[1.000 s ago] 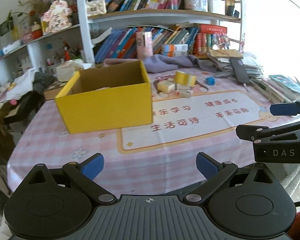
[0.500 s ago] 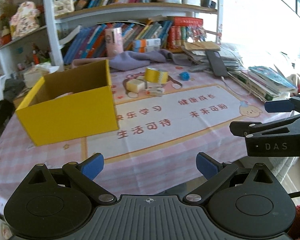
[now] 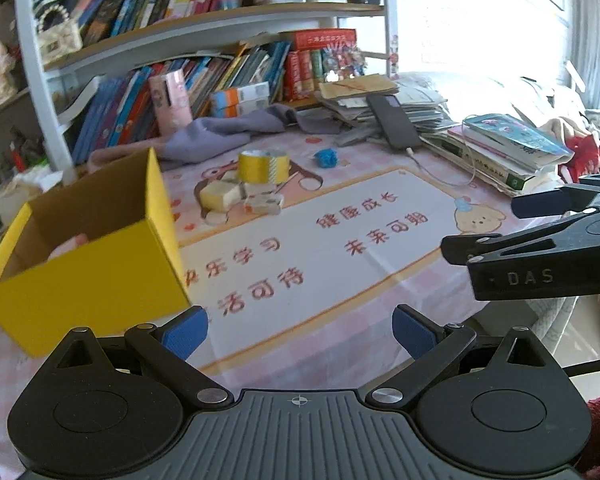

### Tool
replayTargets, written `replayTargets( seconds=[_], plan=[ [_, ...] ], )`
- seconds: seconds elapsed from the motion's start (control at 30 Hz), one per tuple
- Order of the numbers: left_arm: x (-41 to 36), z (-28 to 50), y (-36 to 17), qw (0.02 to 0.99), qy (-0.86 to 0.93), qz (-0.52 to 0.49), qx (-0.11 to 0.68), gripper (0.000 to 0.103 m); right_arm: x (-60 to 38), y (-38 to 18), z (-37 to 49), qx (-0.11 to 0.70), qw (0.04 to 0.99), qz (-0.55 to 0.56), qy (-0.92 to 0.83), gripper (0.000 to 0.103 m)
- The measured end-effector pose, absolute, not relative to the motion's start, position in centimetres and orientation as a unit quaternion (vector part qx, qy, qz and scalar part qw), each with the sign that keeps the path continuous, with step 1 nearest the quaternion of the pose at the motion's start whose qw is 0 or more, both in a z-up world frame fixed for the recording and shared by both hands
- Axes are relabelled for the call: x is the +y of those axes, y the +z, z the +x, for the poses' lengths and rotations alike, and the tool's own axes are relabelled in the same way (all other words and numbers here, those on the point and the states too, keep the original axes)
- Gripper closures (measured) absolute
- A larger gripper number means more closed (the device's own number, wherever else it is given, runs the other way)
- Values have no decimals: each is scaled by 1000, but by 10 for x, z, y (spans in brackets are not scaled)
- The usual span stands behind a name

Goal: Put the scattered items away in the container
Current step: 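Withdraw both tools and move back toward the remaining items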

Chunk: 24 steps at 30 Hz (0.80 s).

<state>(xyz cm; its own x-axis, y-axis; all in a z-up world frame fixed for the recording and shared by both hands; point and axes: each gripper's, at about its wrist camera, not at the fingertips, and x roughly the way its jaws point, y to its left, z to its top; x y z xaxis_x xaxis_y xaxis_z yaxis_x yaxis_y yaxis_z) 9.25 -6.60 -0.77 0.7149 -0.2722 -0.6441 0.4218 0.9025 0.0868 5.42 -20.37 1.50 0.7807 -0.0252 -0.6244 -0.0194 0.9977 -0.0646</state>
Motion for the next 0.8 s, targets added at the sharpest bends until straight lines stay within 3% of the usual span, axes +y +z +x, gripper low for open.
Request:
replayTargets(
  seconds=[0.8],
  plan=[
    [-128, 198, -14, 910, -172, 114, 360, 3, -259, 11, 172, 347, 937, -22, 24, 23]
  ],
)
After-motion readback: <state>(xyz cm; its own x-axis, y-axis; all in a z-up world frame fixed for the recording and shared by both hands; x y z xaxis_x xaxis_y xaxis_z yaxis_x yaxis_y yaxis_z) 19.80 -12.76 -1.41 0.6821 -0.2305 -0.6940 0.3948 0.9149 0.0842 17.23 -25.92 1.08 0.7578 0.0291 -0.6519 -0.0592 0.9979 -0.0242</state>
